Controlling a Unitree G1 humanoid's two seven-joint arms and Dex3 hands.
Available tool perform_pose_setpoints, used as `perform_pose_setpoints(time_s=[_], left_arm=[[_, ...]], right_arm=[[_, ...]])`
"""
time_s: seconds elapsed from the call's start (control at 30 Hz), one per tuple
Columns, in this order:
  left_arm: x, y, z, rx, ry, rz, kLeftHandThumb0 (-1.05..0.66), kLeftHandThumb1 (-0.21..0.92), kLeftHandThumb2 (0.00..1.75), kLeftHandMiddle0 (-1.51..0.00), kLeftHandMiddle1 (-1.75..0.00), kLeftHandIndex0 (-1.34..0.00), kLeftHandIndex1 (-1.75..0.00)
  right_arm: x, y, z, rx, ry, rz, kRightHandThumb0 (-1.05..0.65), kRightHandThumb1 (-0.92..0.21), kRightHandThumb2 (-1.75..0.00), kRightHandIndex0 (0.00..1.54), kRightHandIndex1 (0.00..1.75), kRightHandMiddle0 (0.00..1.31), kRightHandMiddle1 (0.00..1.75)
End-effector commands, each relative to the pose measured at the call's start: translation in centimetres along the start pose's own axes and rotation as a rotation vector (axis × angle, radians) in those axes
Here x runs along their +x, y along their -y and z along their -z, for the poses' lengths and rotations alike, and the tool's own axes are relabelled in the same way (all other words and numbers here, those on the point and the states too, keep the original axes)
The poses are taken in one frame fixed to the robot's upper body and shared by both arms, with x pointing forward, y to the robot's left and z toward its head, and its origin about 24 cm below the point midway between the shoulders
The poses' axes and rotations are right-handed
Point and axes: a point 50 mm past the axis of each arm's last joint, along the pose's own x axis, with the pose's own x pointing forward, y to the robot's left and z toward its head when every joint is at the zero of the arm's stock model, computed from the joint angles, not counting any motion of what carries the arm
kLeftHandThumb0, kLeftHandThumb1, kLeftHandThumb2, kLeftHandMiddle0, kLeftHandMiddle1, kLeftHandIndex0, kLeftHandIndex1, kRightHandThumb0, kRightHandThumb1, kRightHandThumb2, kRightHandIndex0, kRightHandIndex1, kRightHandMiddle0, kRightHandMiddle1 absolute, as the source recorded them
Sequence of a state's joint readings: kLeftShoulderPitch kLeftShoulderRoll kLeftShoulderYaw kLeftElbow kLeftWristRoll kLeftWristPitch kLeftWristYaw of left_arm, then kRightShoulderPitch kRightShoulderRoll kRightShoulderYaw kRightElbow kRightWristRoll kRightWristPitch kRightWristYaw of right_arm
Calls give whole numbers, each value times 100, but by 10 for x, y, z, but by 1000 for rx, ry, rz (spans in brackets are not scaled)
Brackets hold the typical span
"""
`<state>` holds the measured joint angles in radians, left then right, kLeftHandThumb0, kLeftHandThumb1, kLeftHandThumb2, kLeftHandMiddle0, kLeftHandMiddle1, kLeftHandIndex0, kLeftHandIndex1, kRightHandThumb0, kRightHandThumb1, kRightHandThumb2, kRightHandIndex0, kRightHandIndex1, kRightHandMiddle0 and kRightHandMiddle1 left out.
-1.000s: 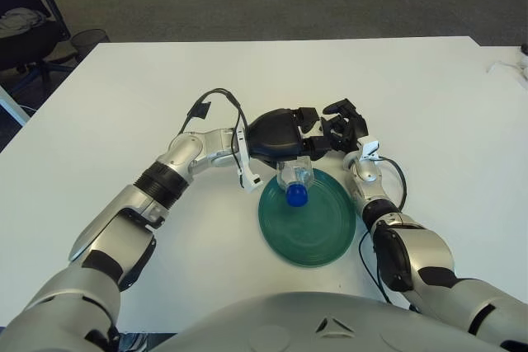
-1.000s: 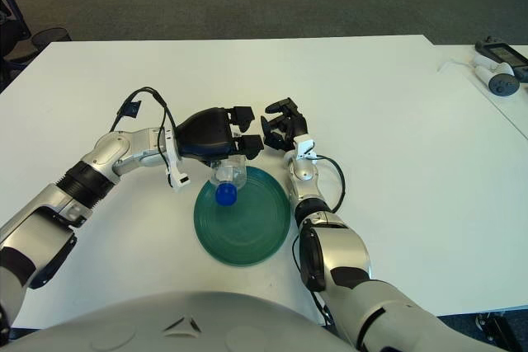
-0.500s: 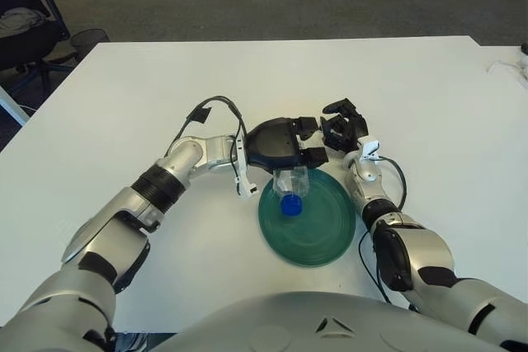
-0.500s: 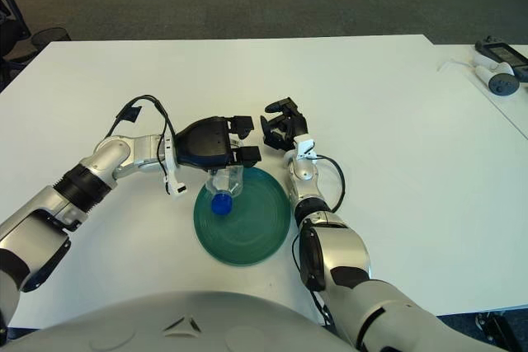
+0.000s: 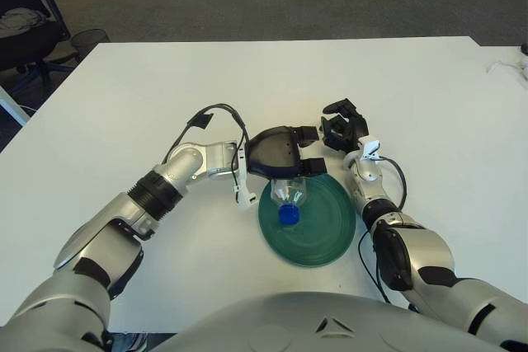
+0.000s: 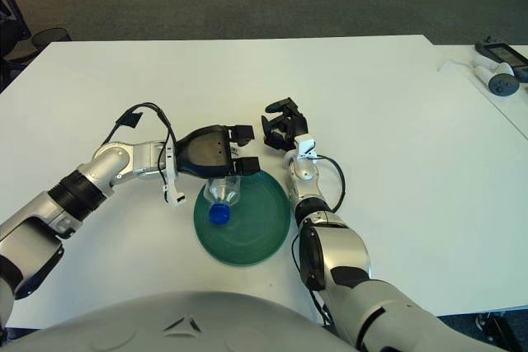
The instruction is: Put the bottle into the plate.
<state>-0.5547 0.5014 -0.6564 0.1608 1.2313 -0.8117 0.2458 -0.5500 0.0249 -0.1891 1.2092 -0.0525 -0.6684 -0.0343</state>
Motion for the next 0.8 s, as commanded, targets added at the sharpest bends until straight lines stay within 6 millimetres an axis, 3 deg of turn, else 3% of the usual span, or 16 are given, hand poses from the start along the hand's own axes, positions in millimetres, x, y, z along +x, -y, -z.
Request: perform_pose_setpoints(time_s=[0.0, 0.4, 0.67, 0.77], left_arm=[[-2, 5, -6, -3, 27, 47, -49, 27, 137, -121, -175, -64, -175], [-4, 7, -9, -19, 0, -8, -48, 31, 132, -123, -175, -61, -175], [0, 7, -18, -191, -28, -95, -47, 33, 127, -122, -175, -62, -171], [1, -3, -19, -193, -19, -108, -48, 32, 127, -121, -175, -62, -171]], right_arm=[[-73, 12, 91, 16, -528, 65, 0, -46, -99, 65, 150, 44, 153], [-71, 11, 91, 20, -534, 42, 0, -46, -100, 63, 151, 45, 153], [-70, 9, 90, 3, -538, 29, 0, -47, -101, 60, 156, 43, 154], [-70, 8, 90, -2, -542, 25, 0, -47, -102, 59, 158, 43, 154]])
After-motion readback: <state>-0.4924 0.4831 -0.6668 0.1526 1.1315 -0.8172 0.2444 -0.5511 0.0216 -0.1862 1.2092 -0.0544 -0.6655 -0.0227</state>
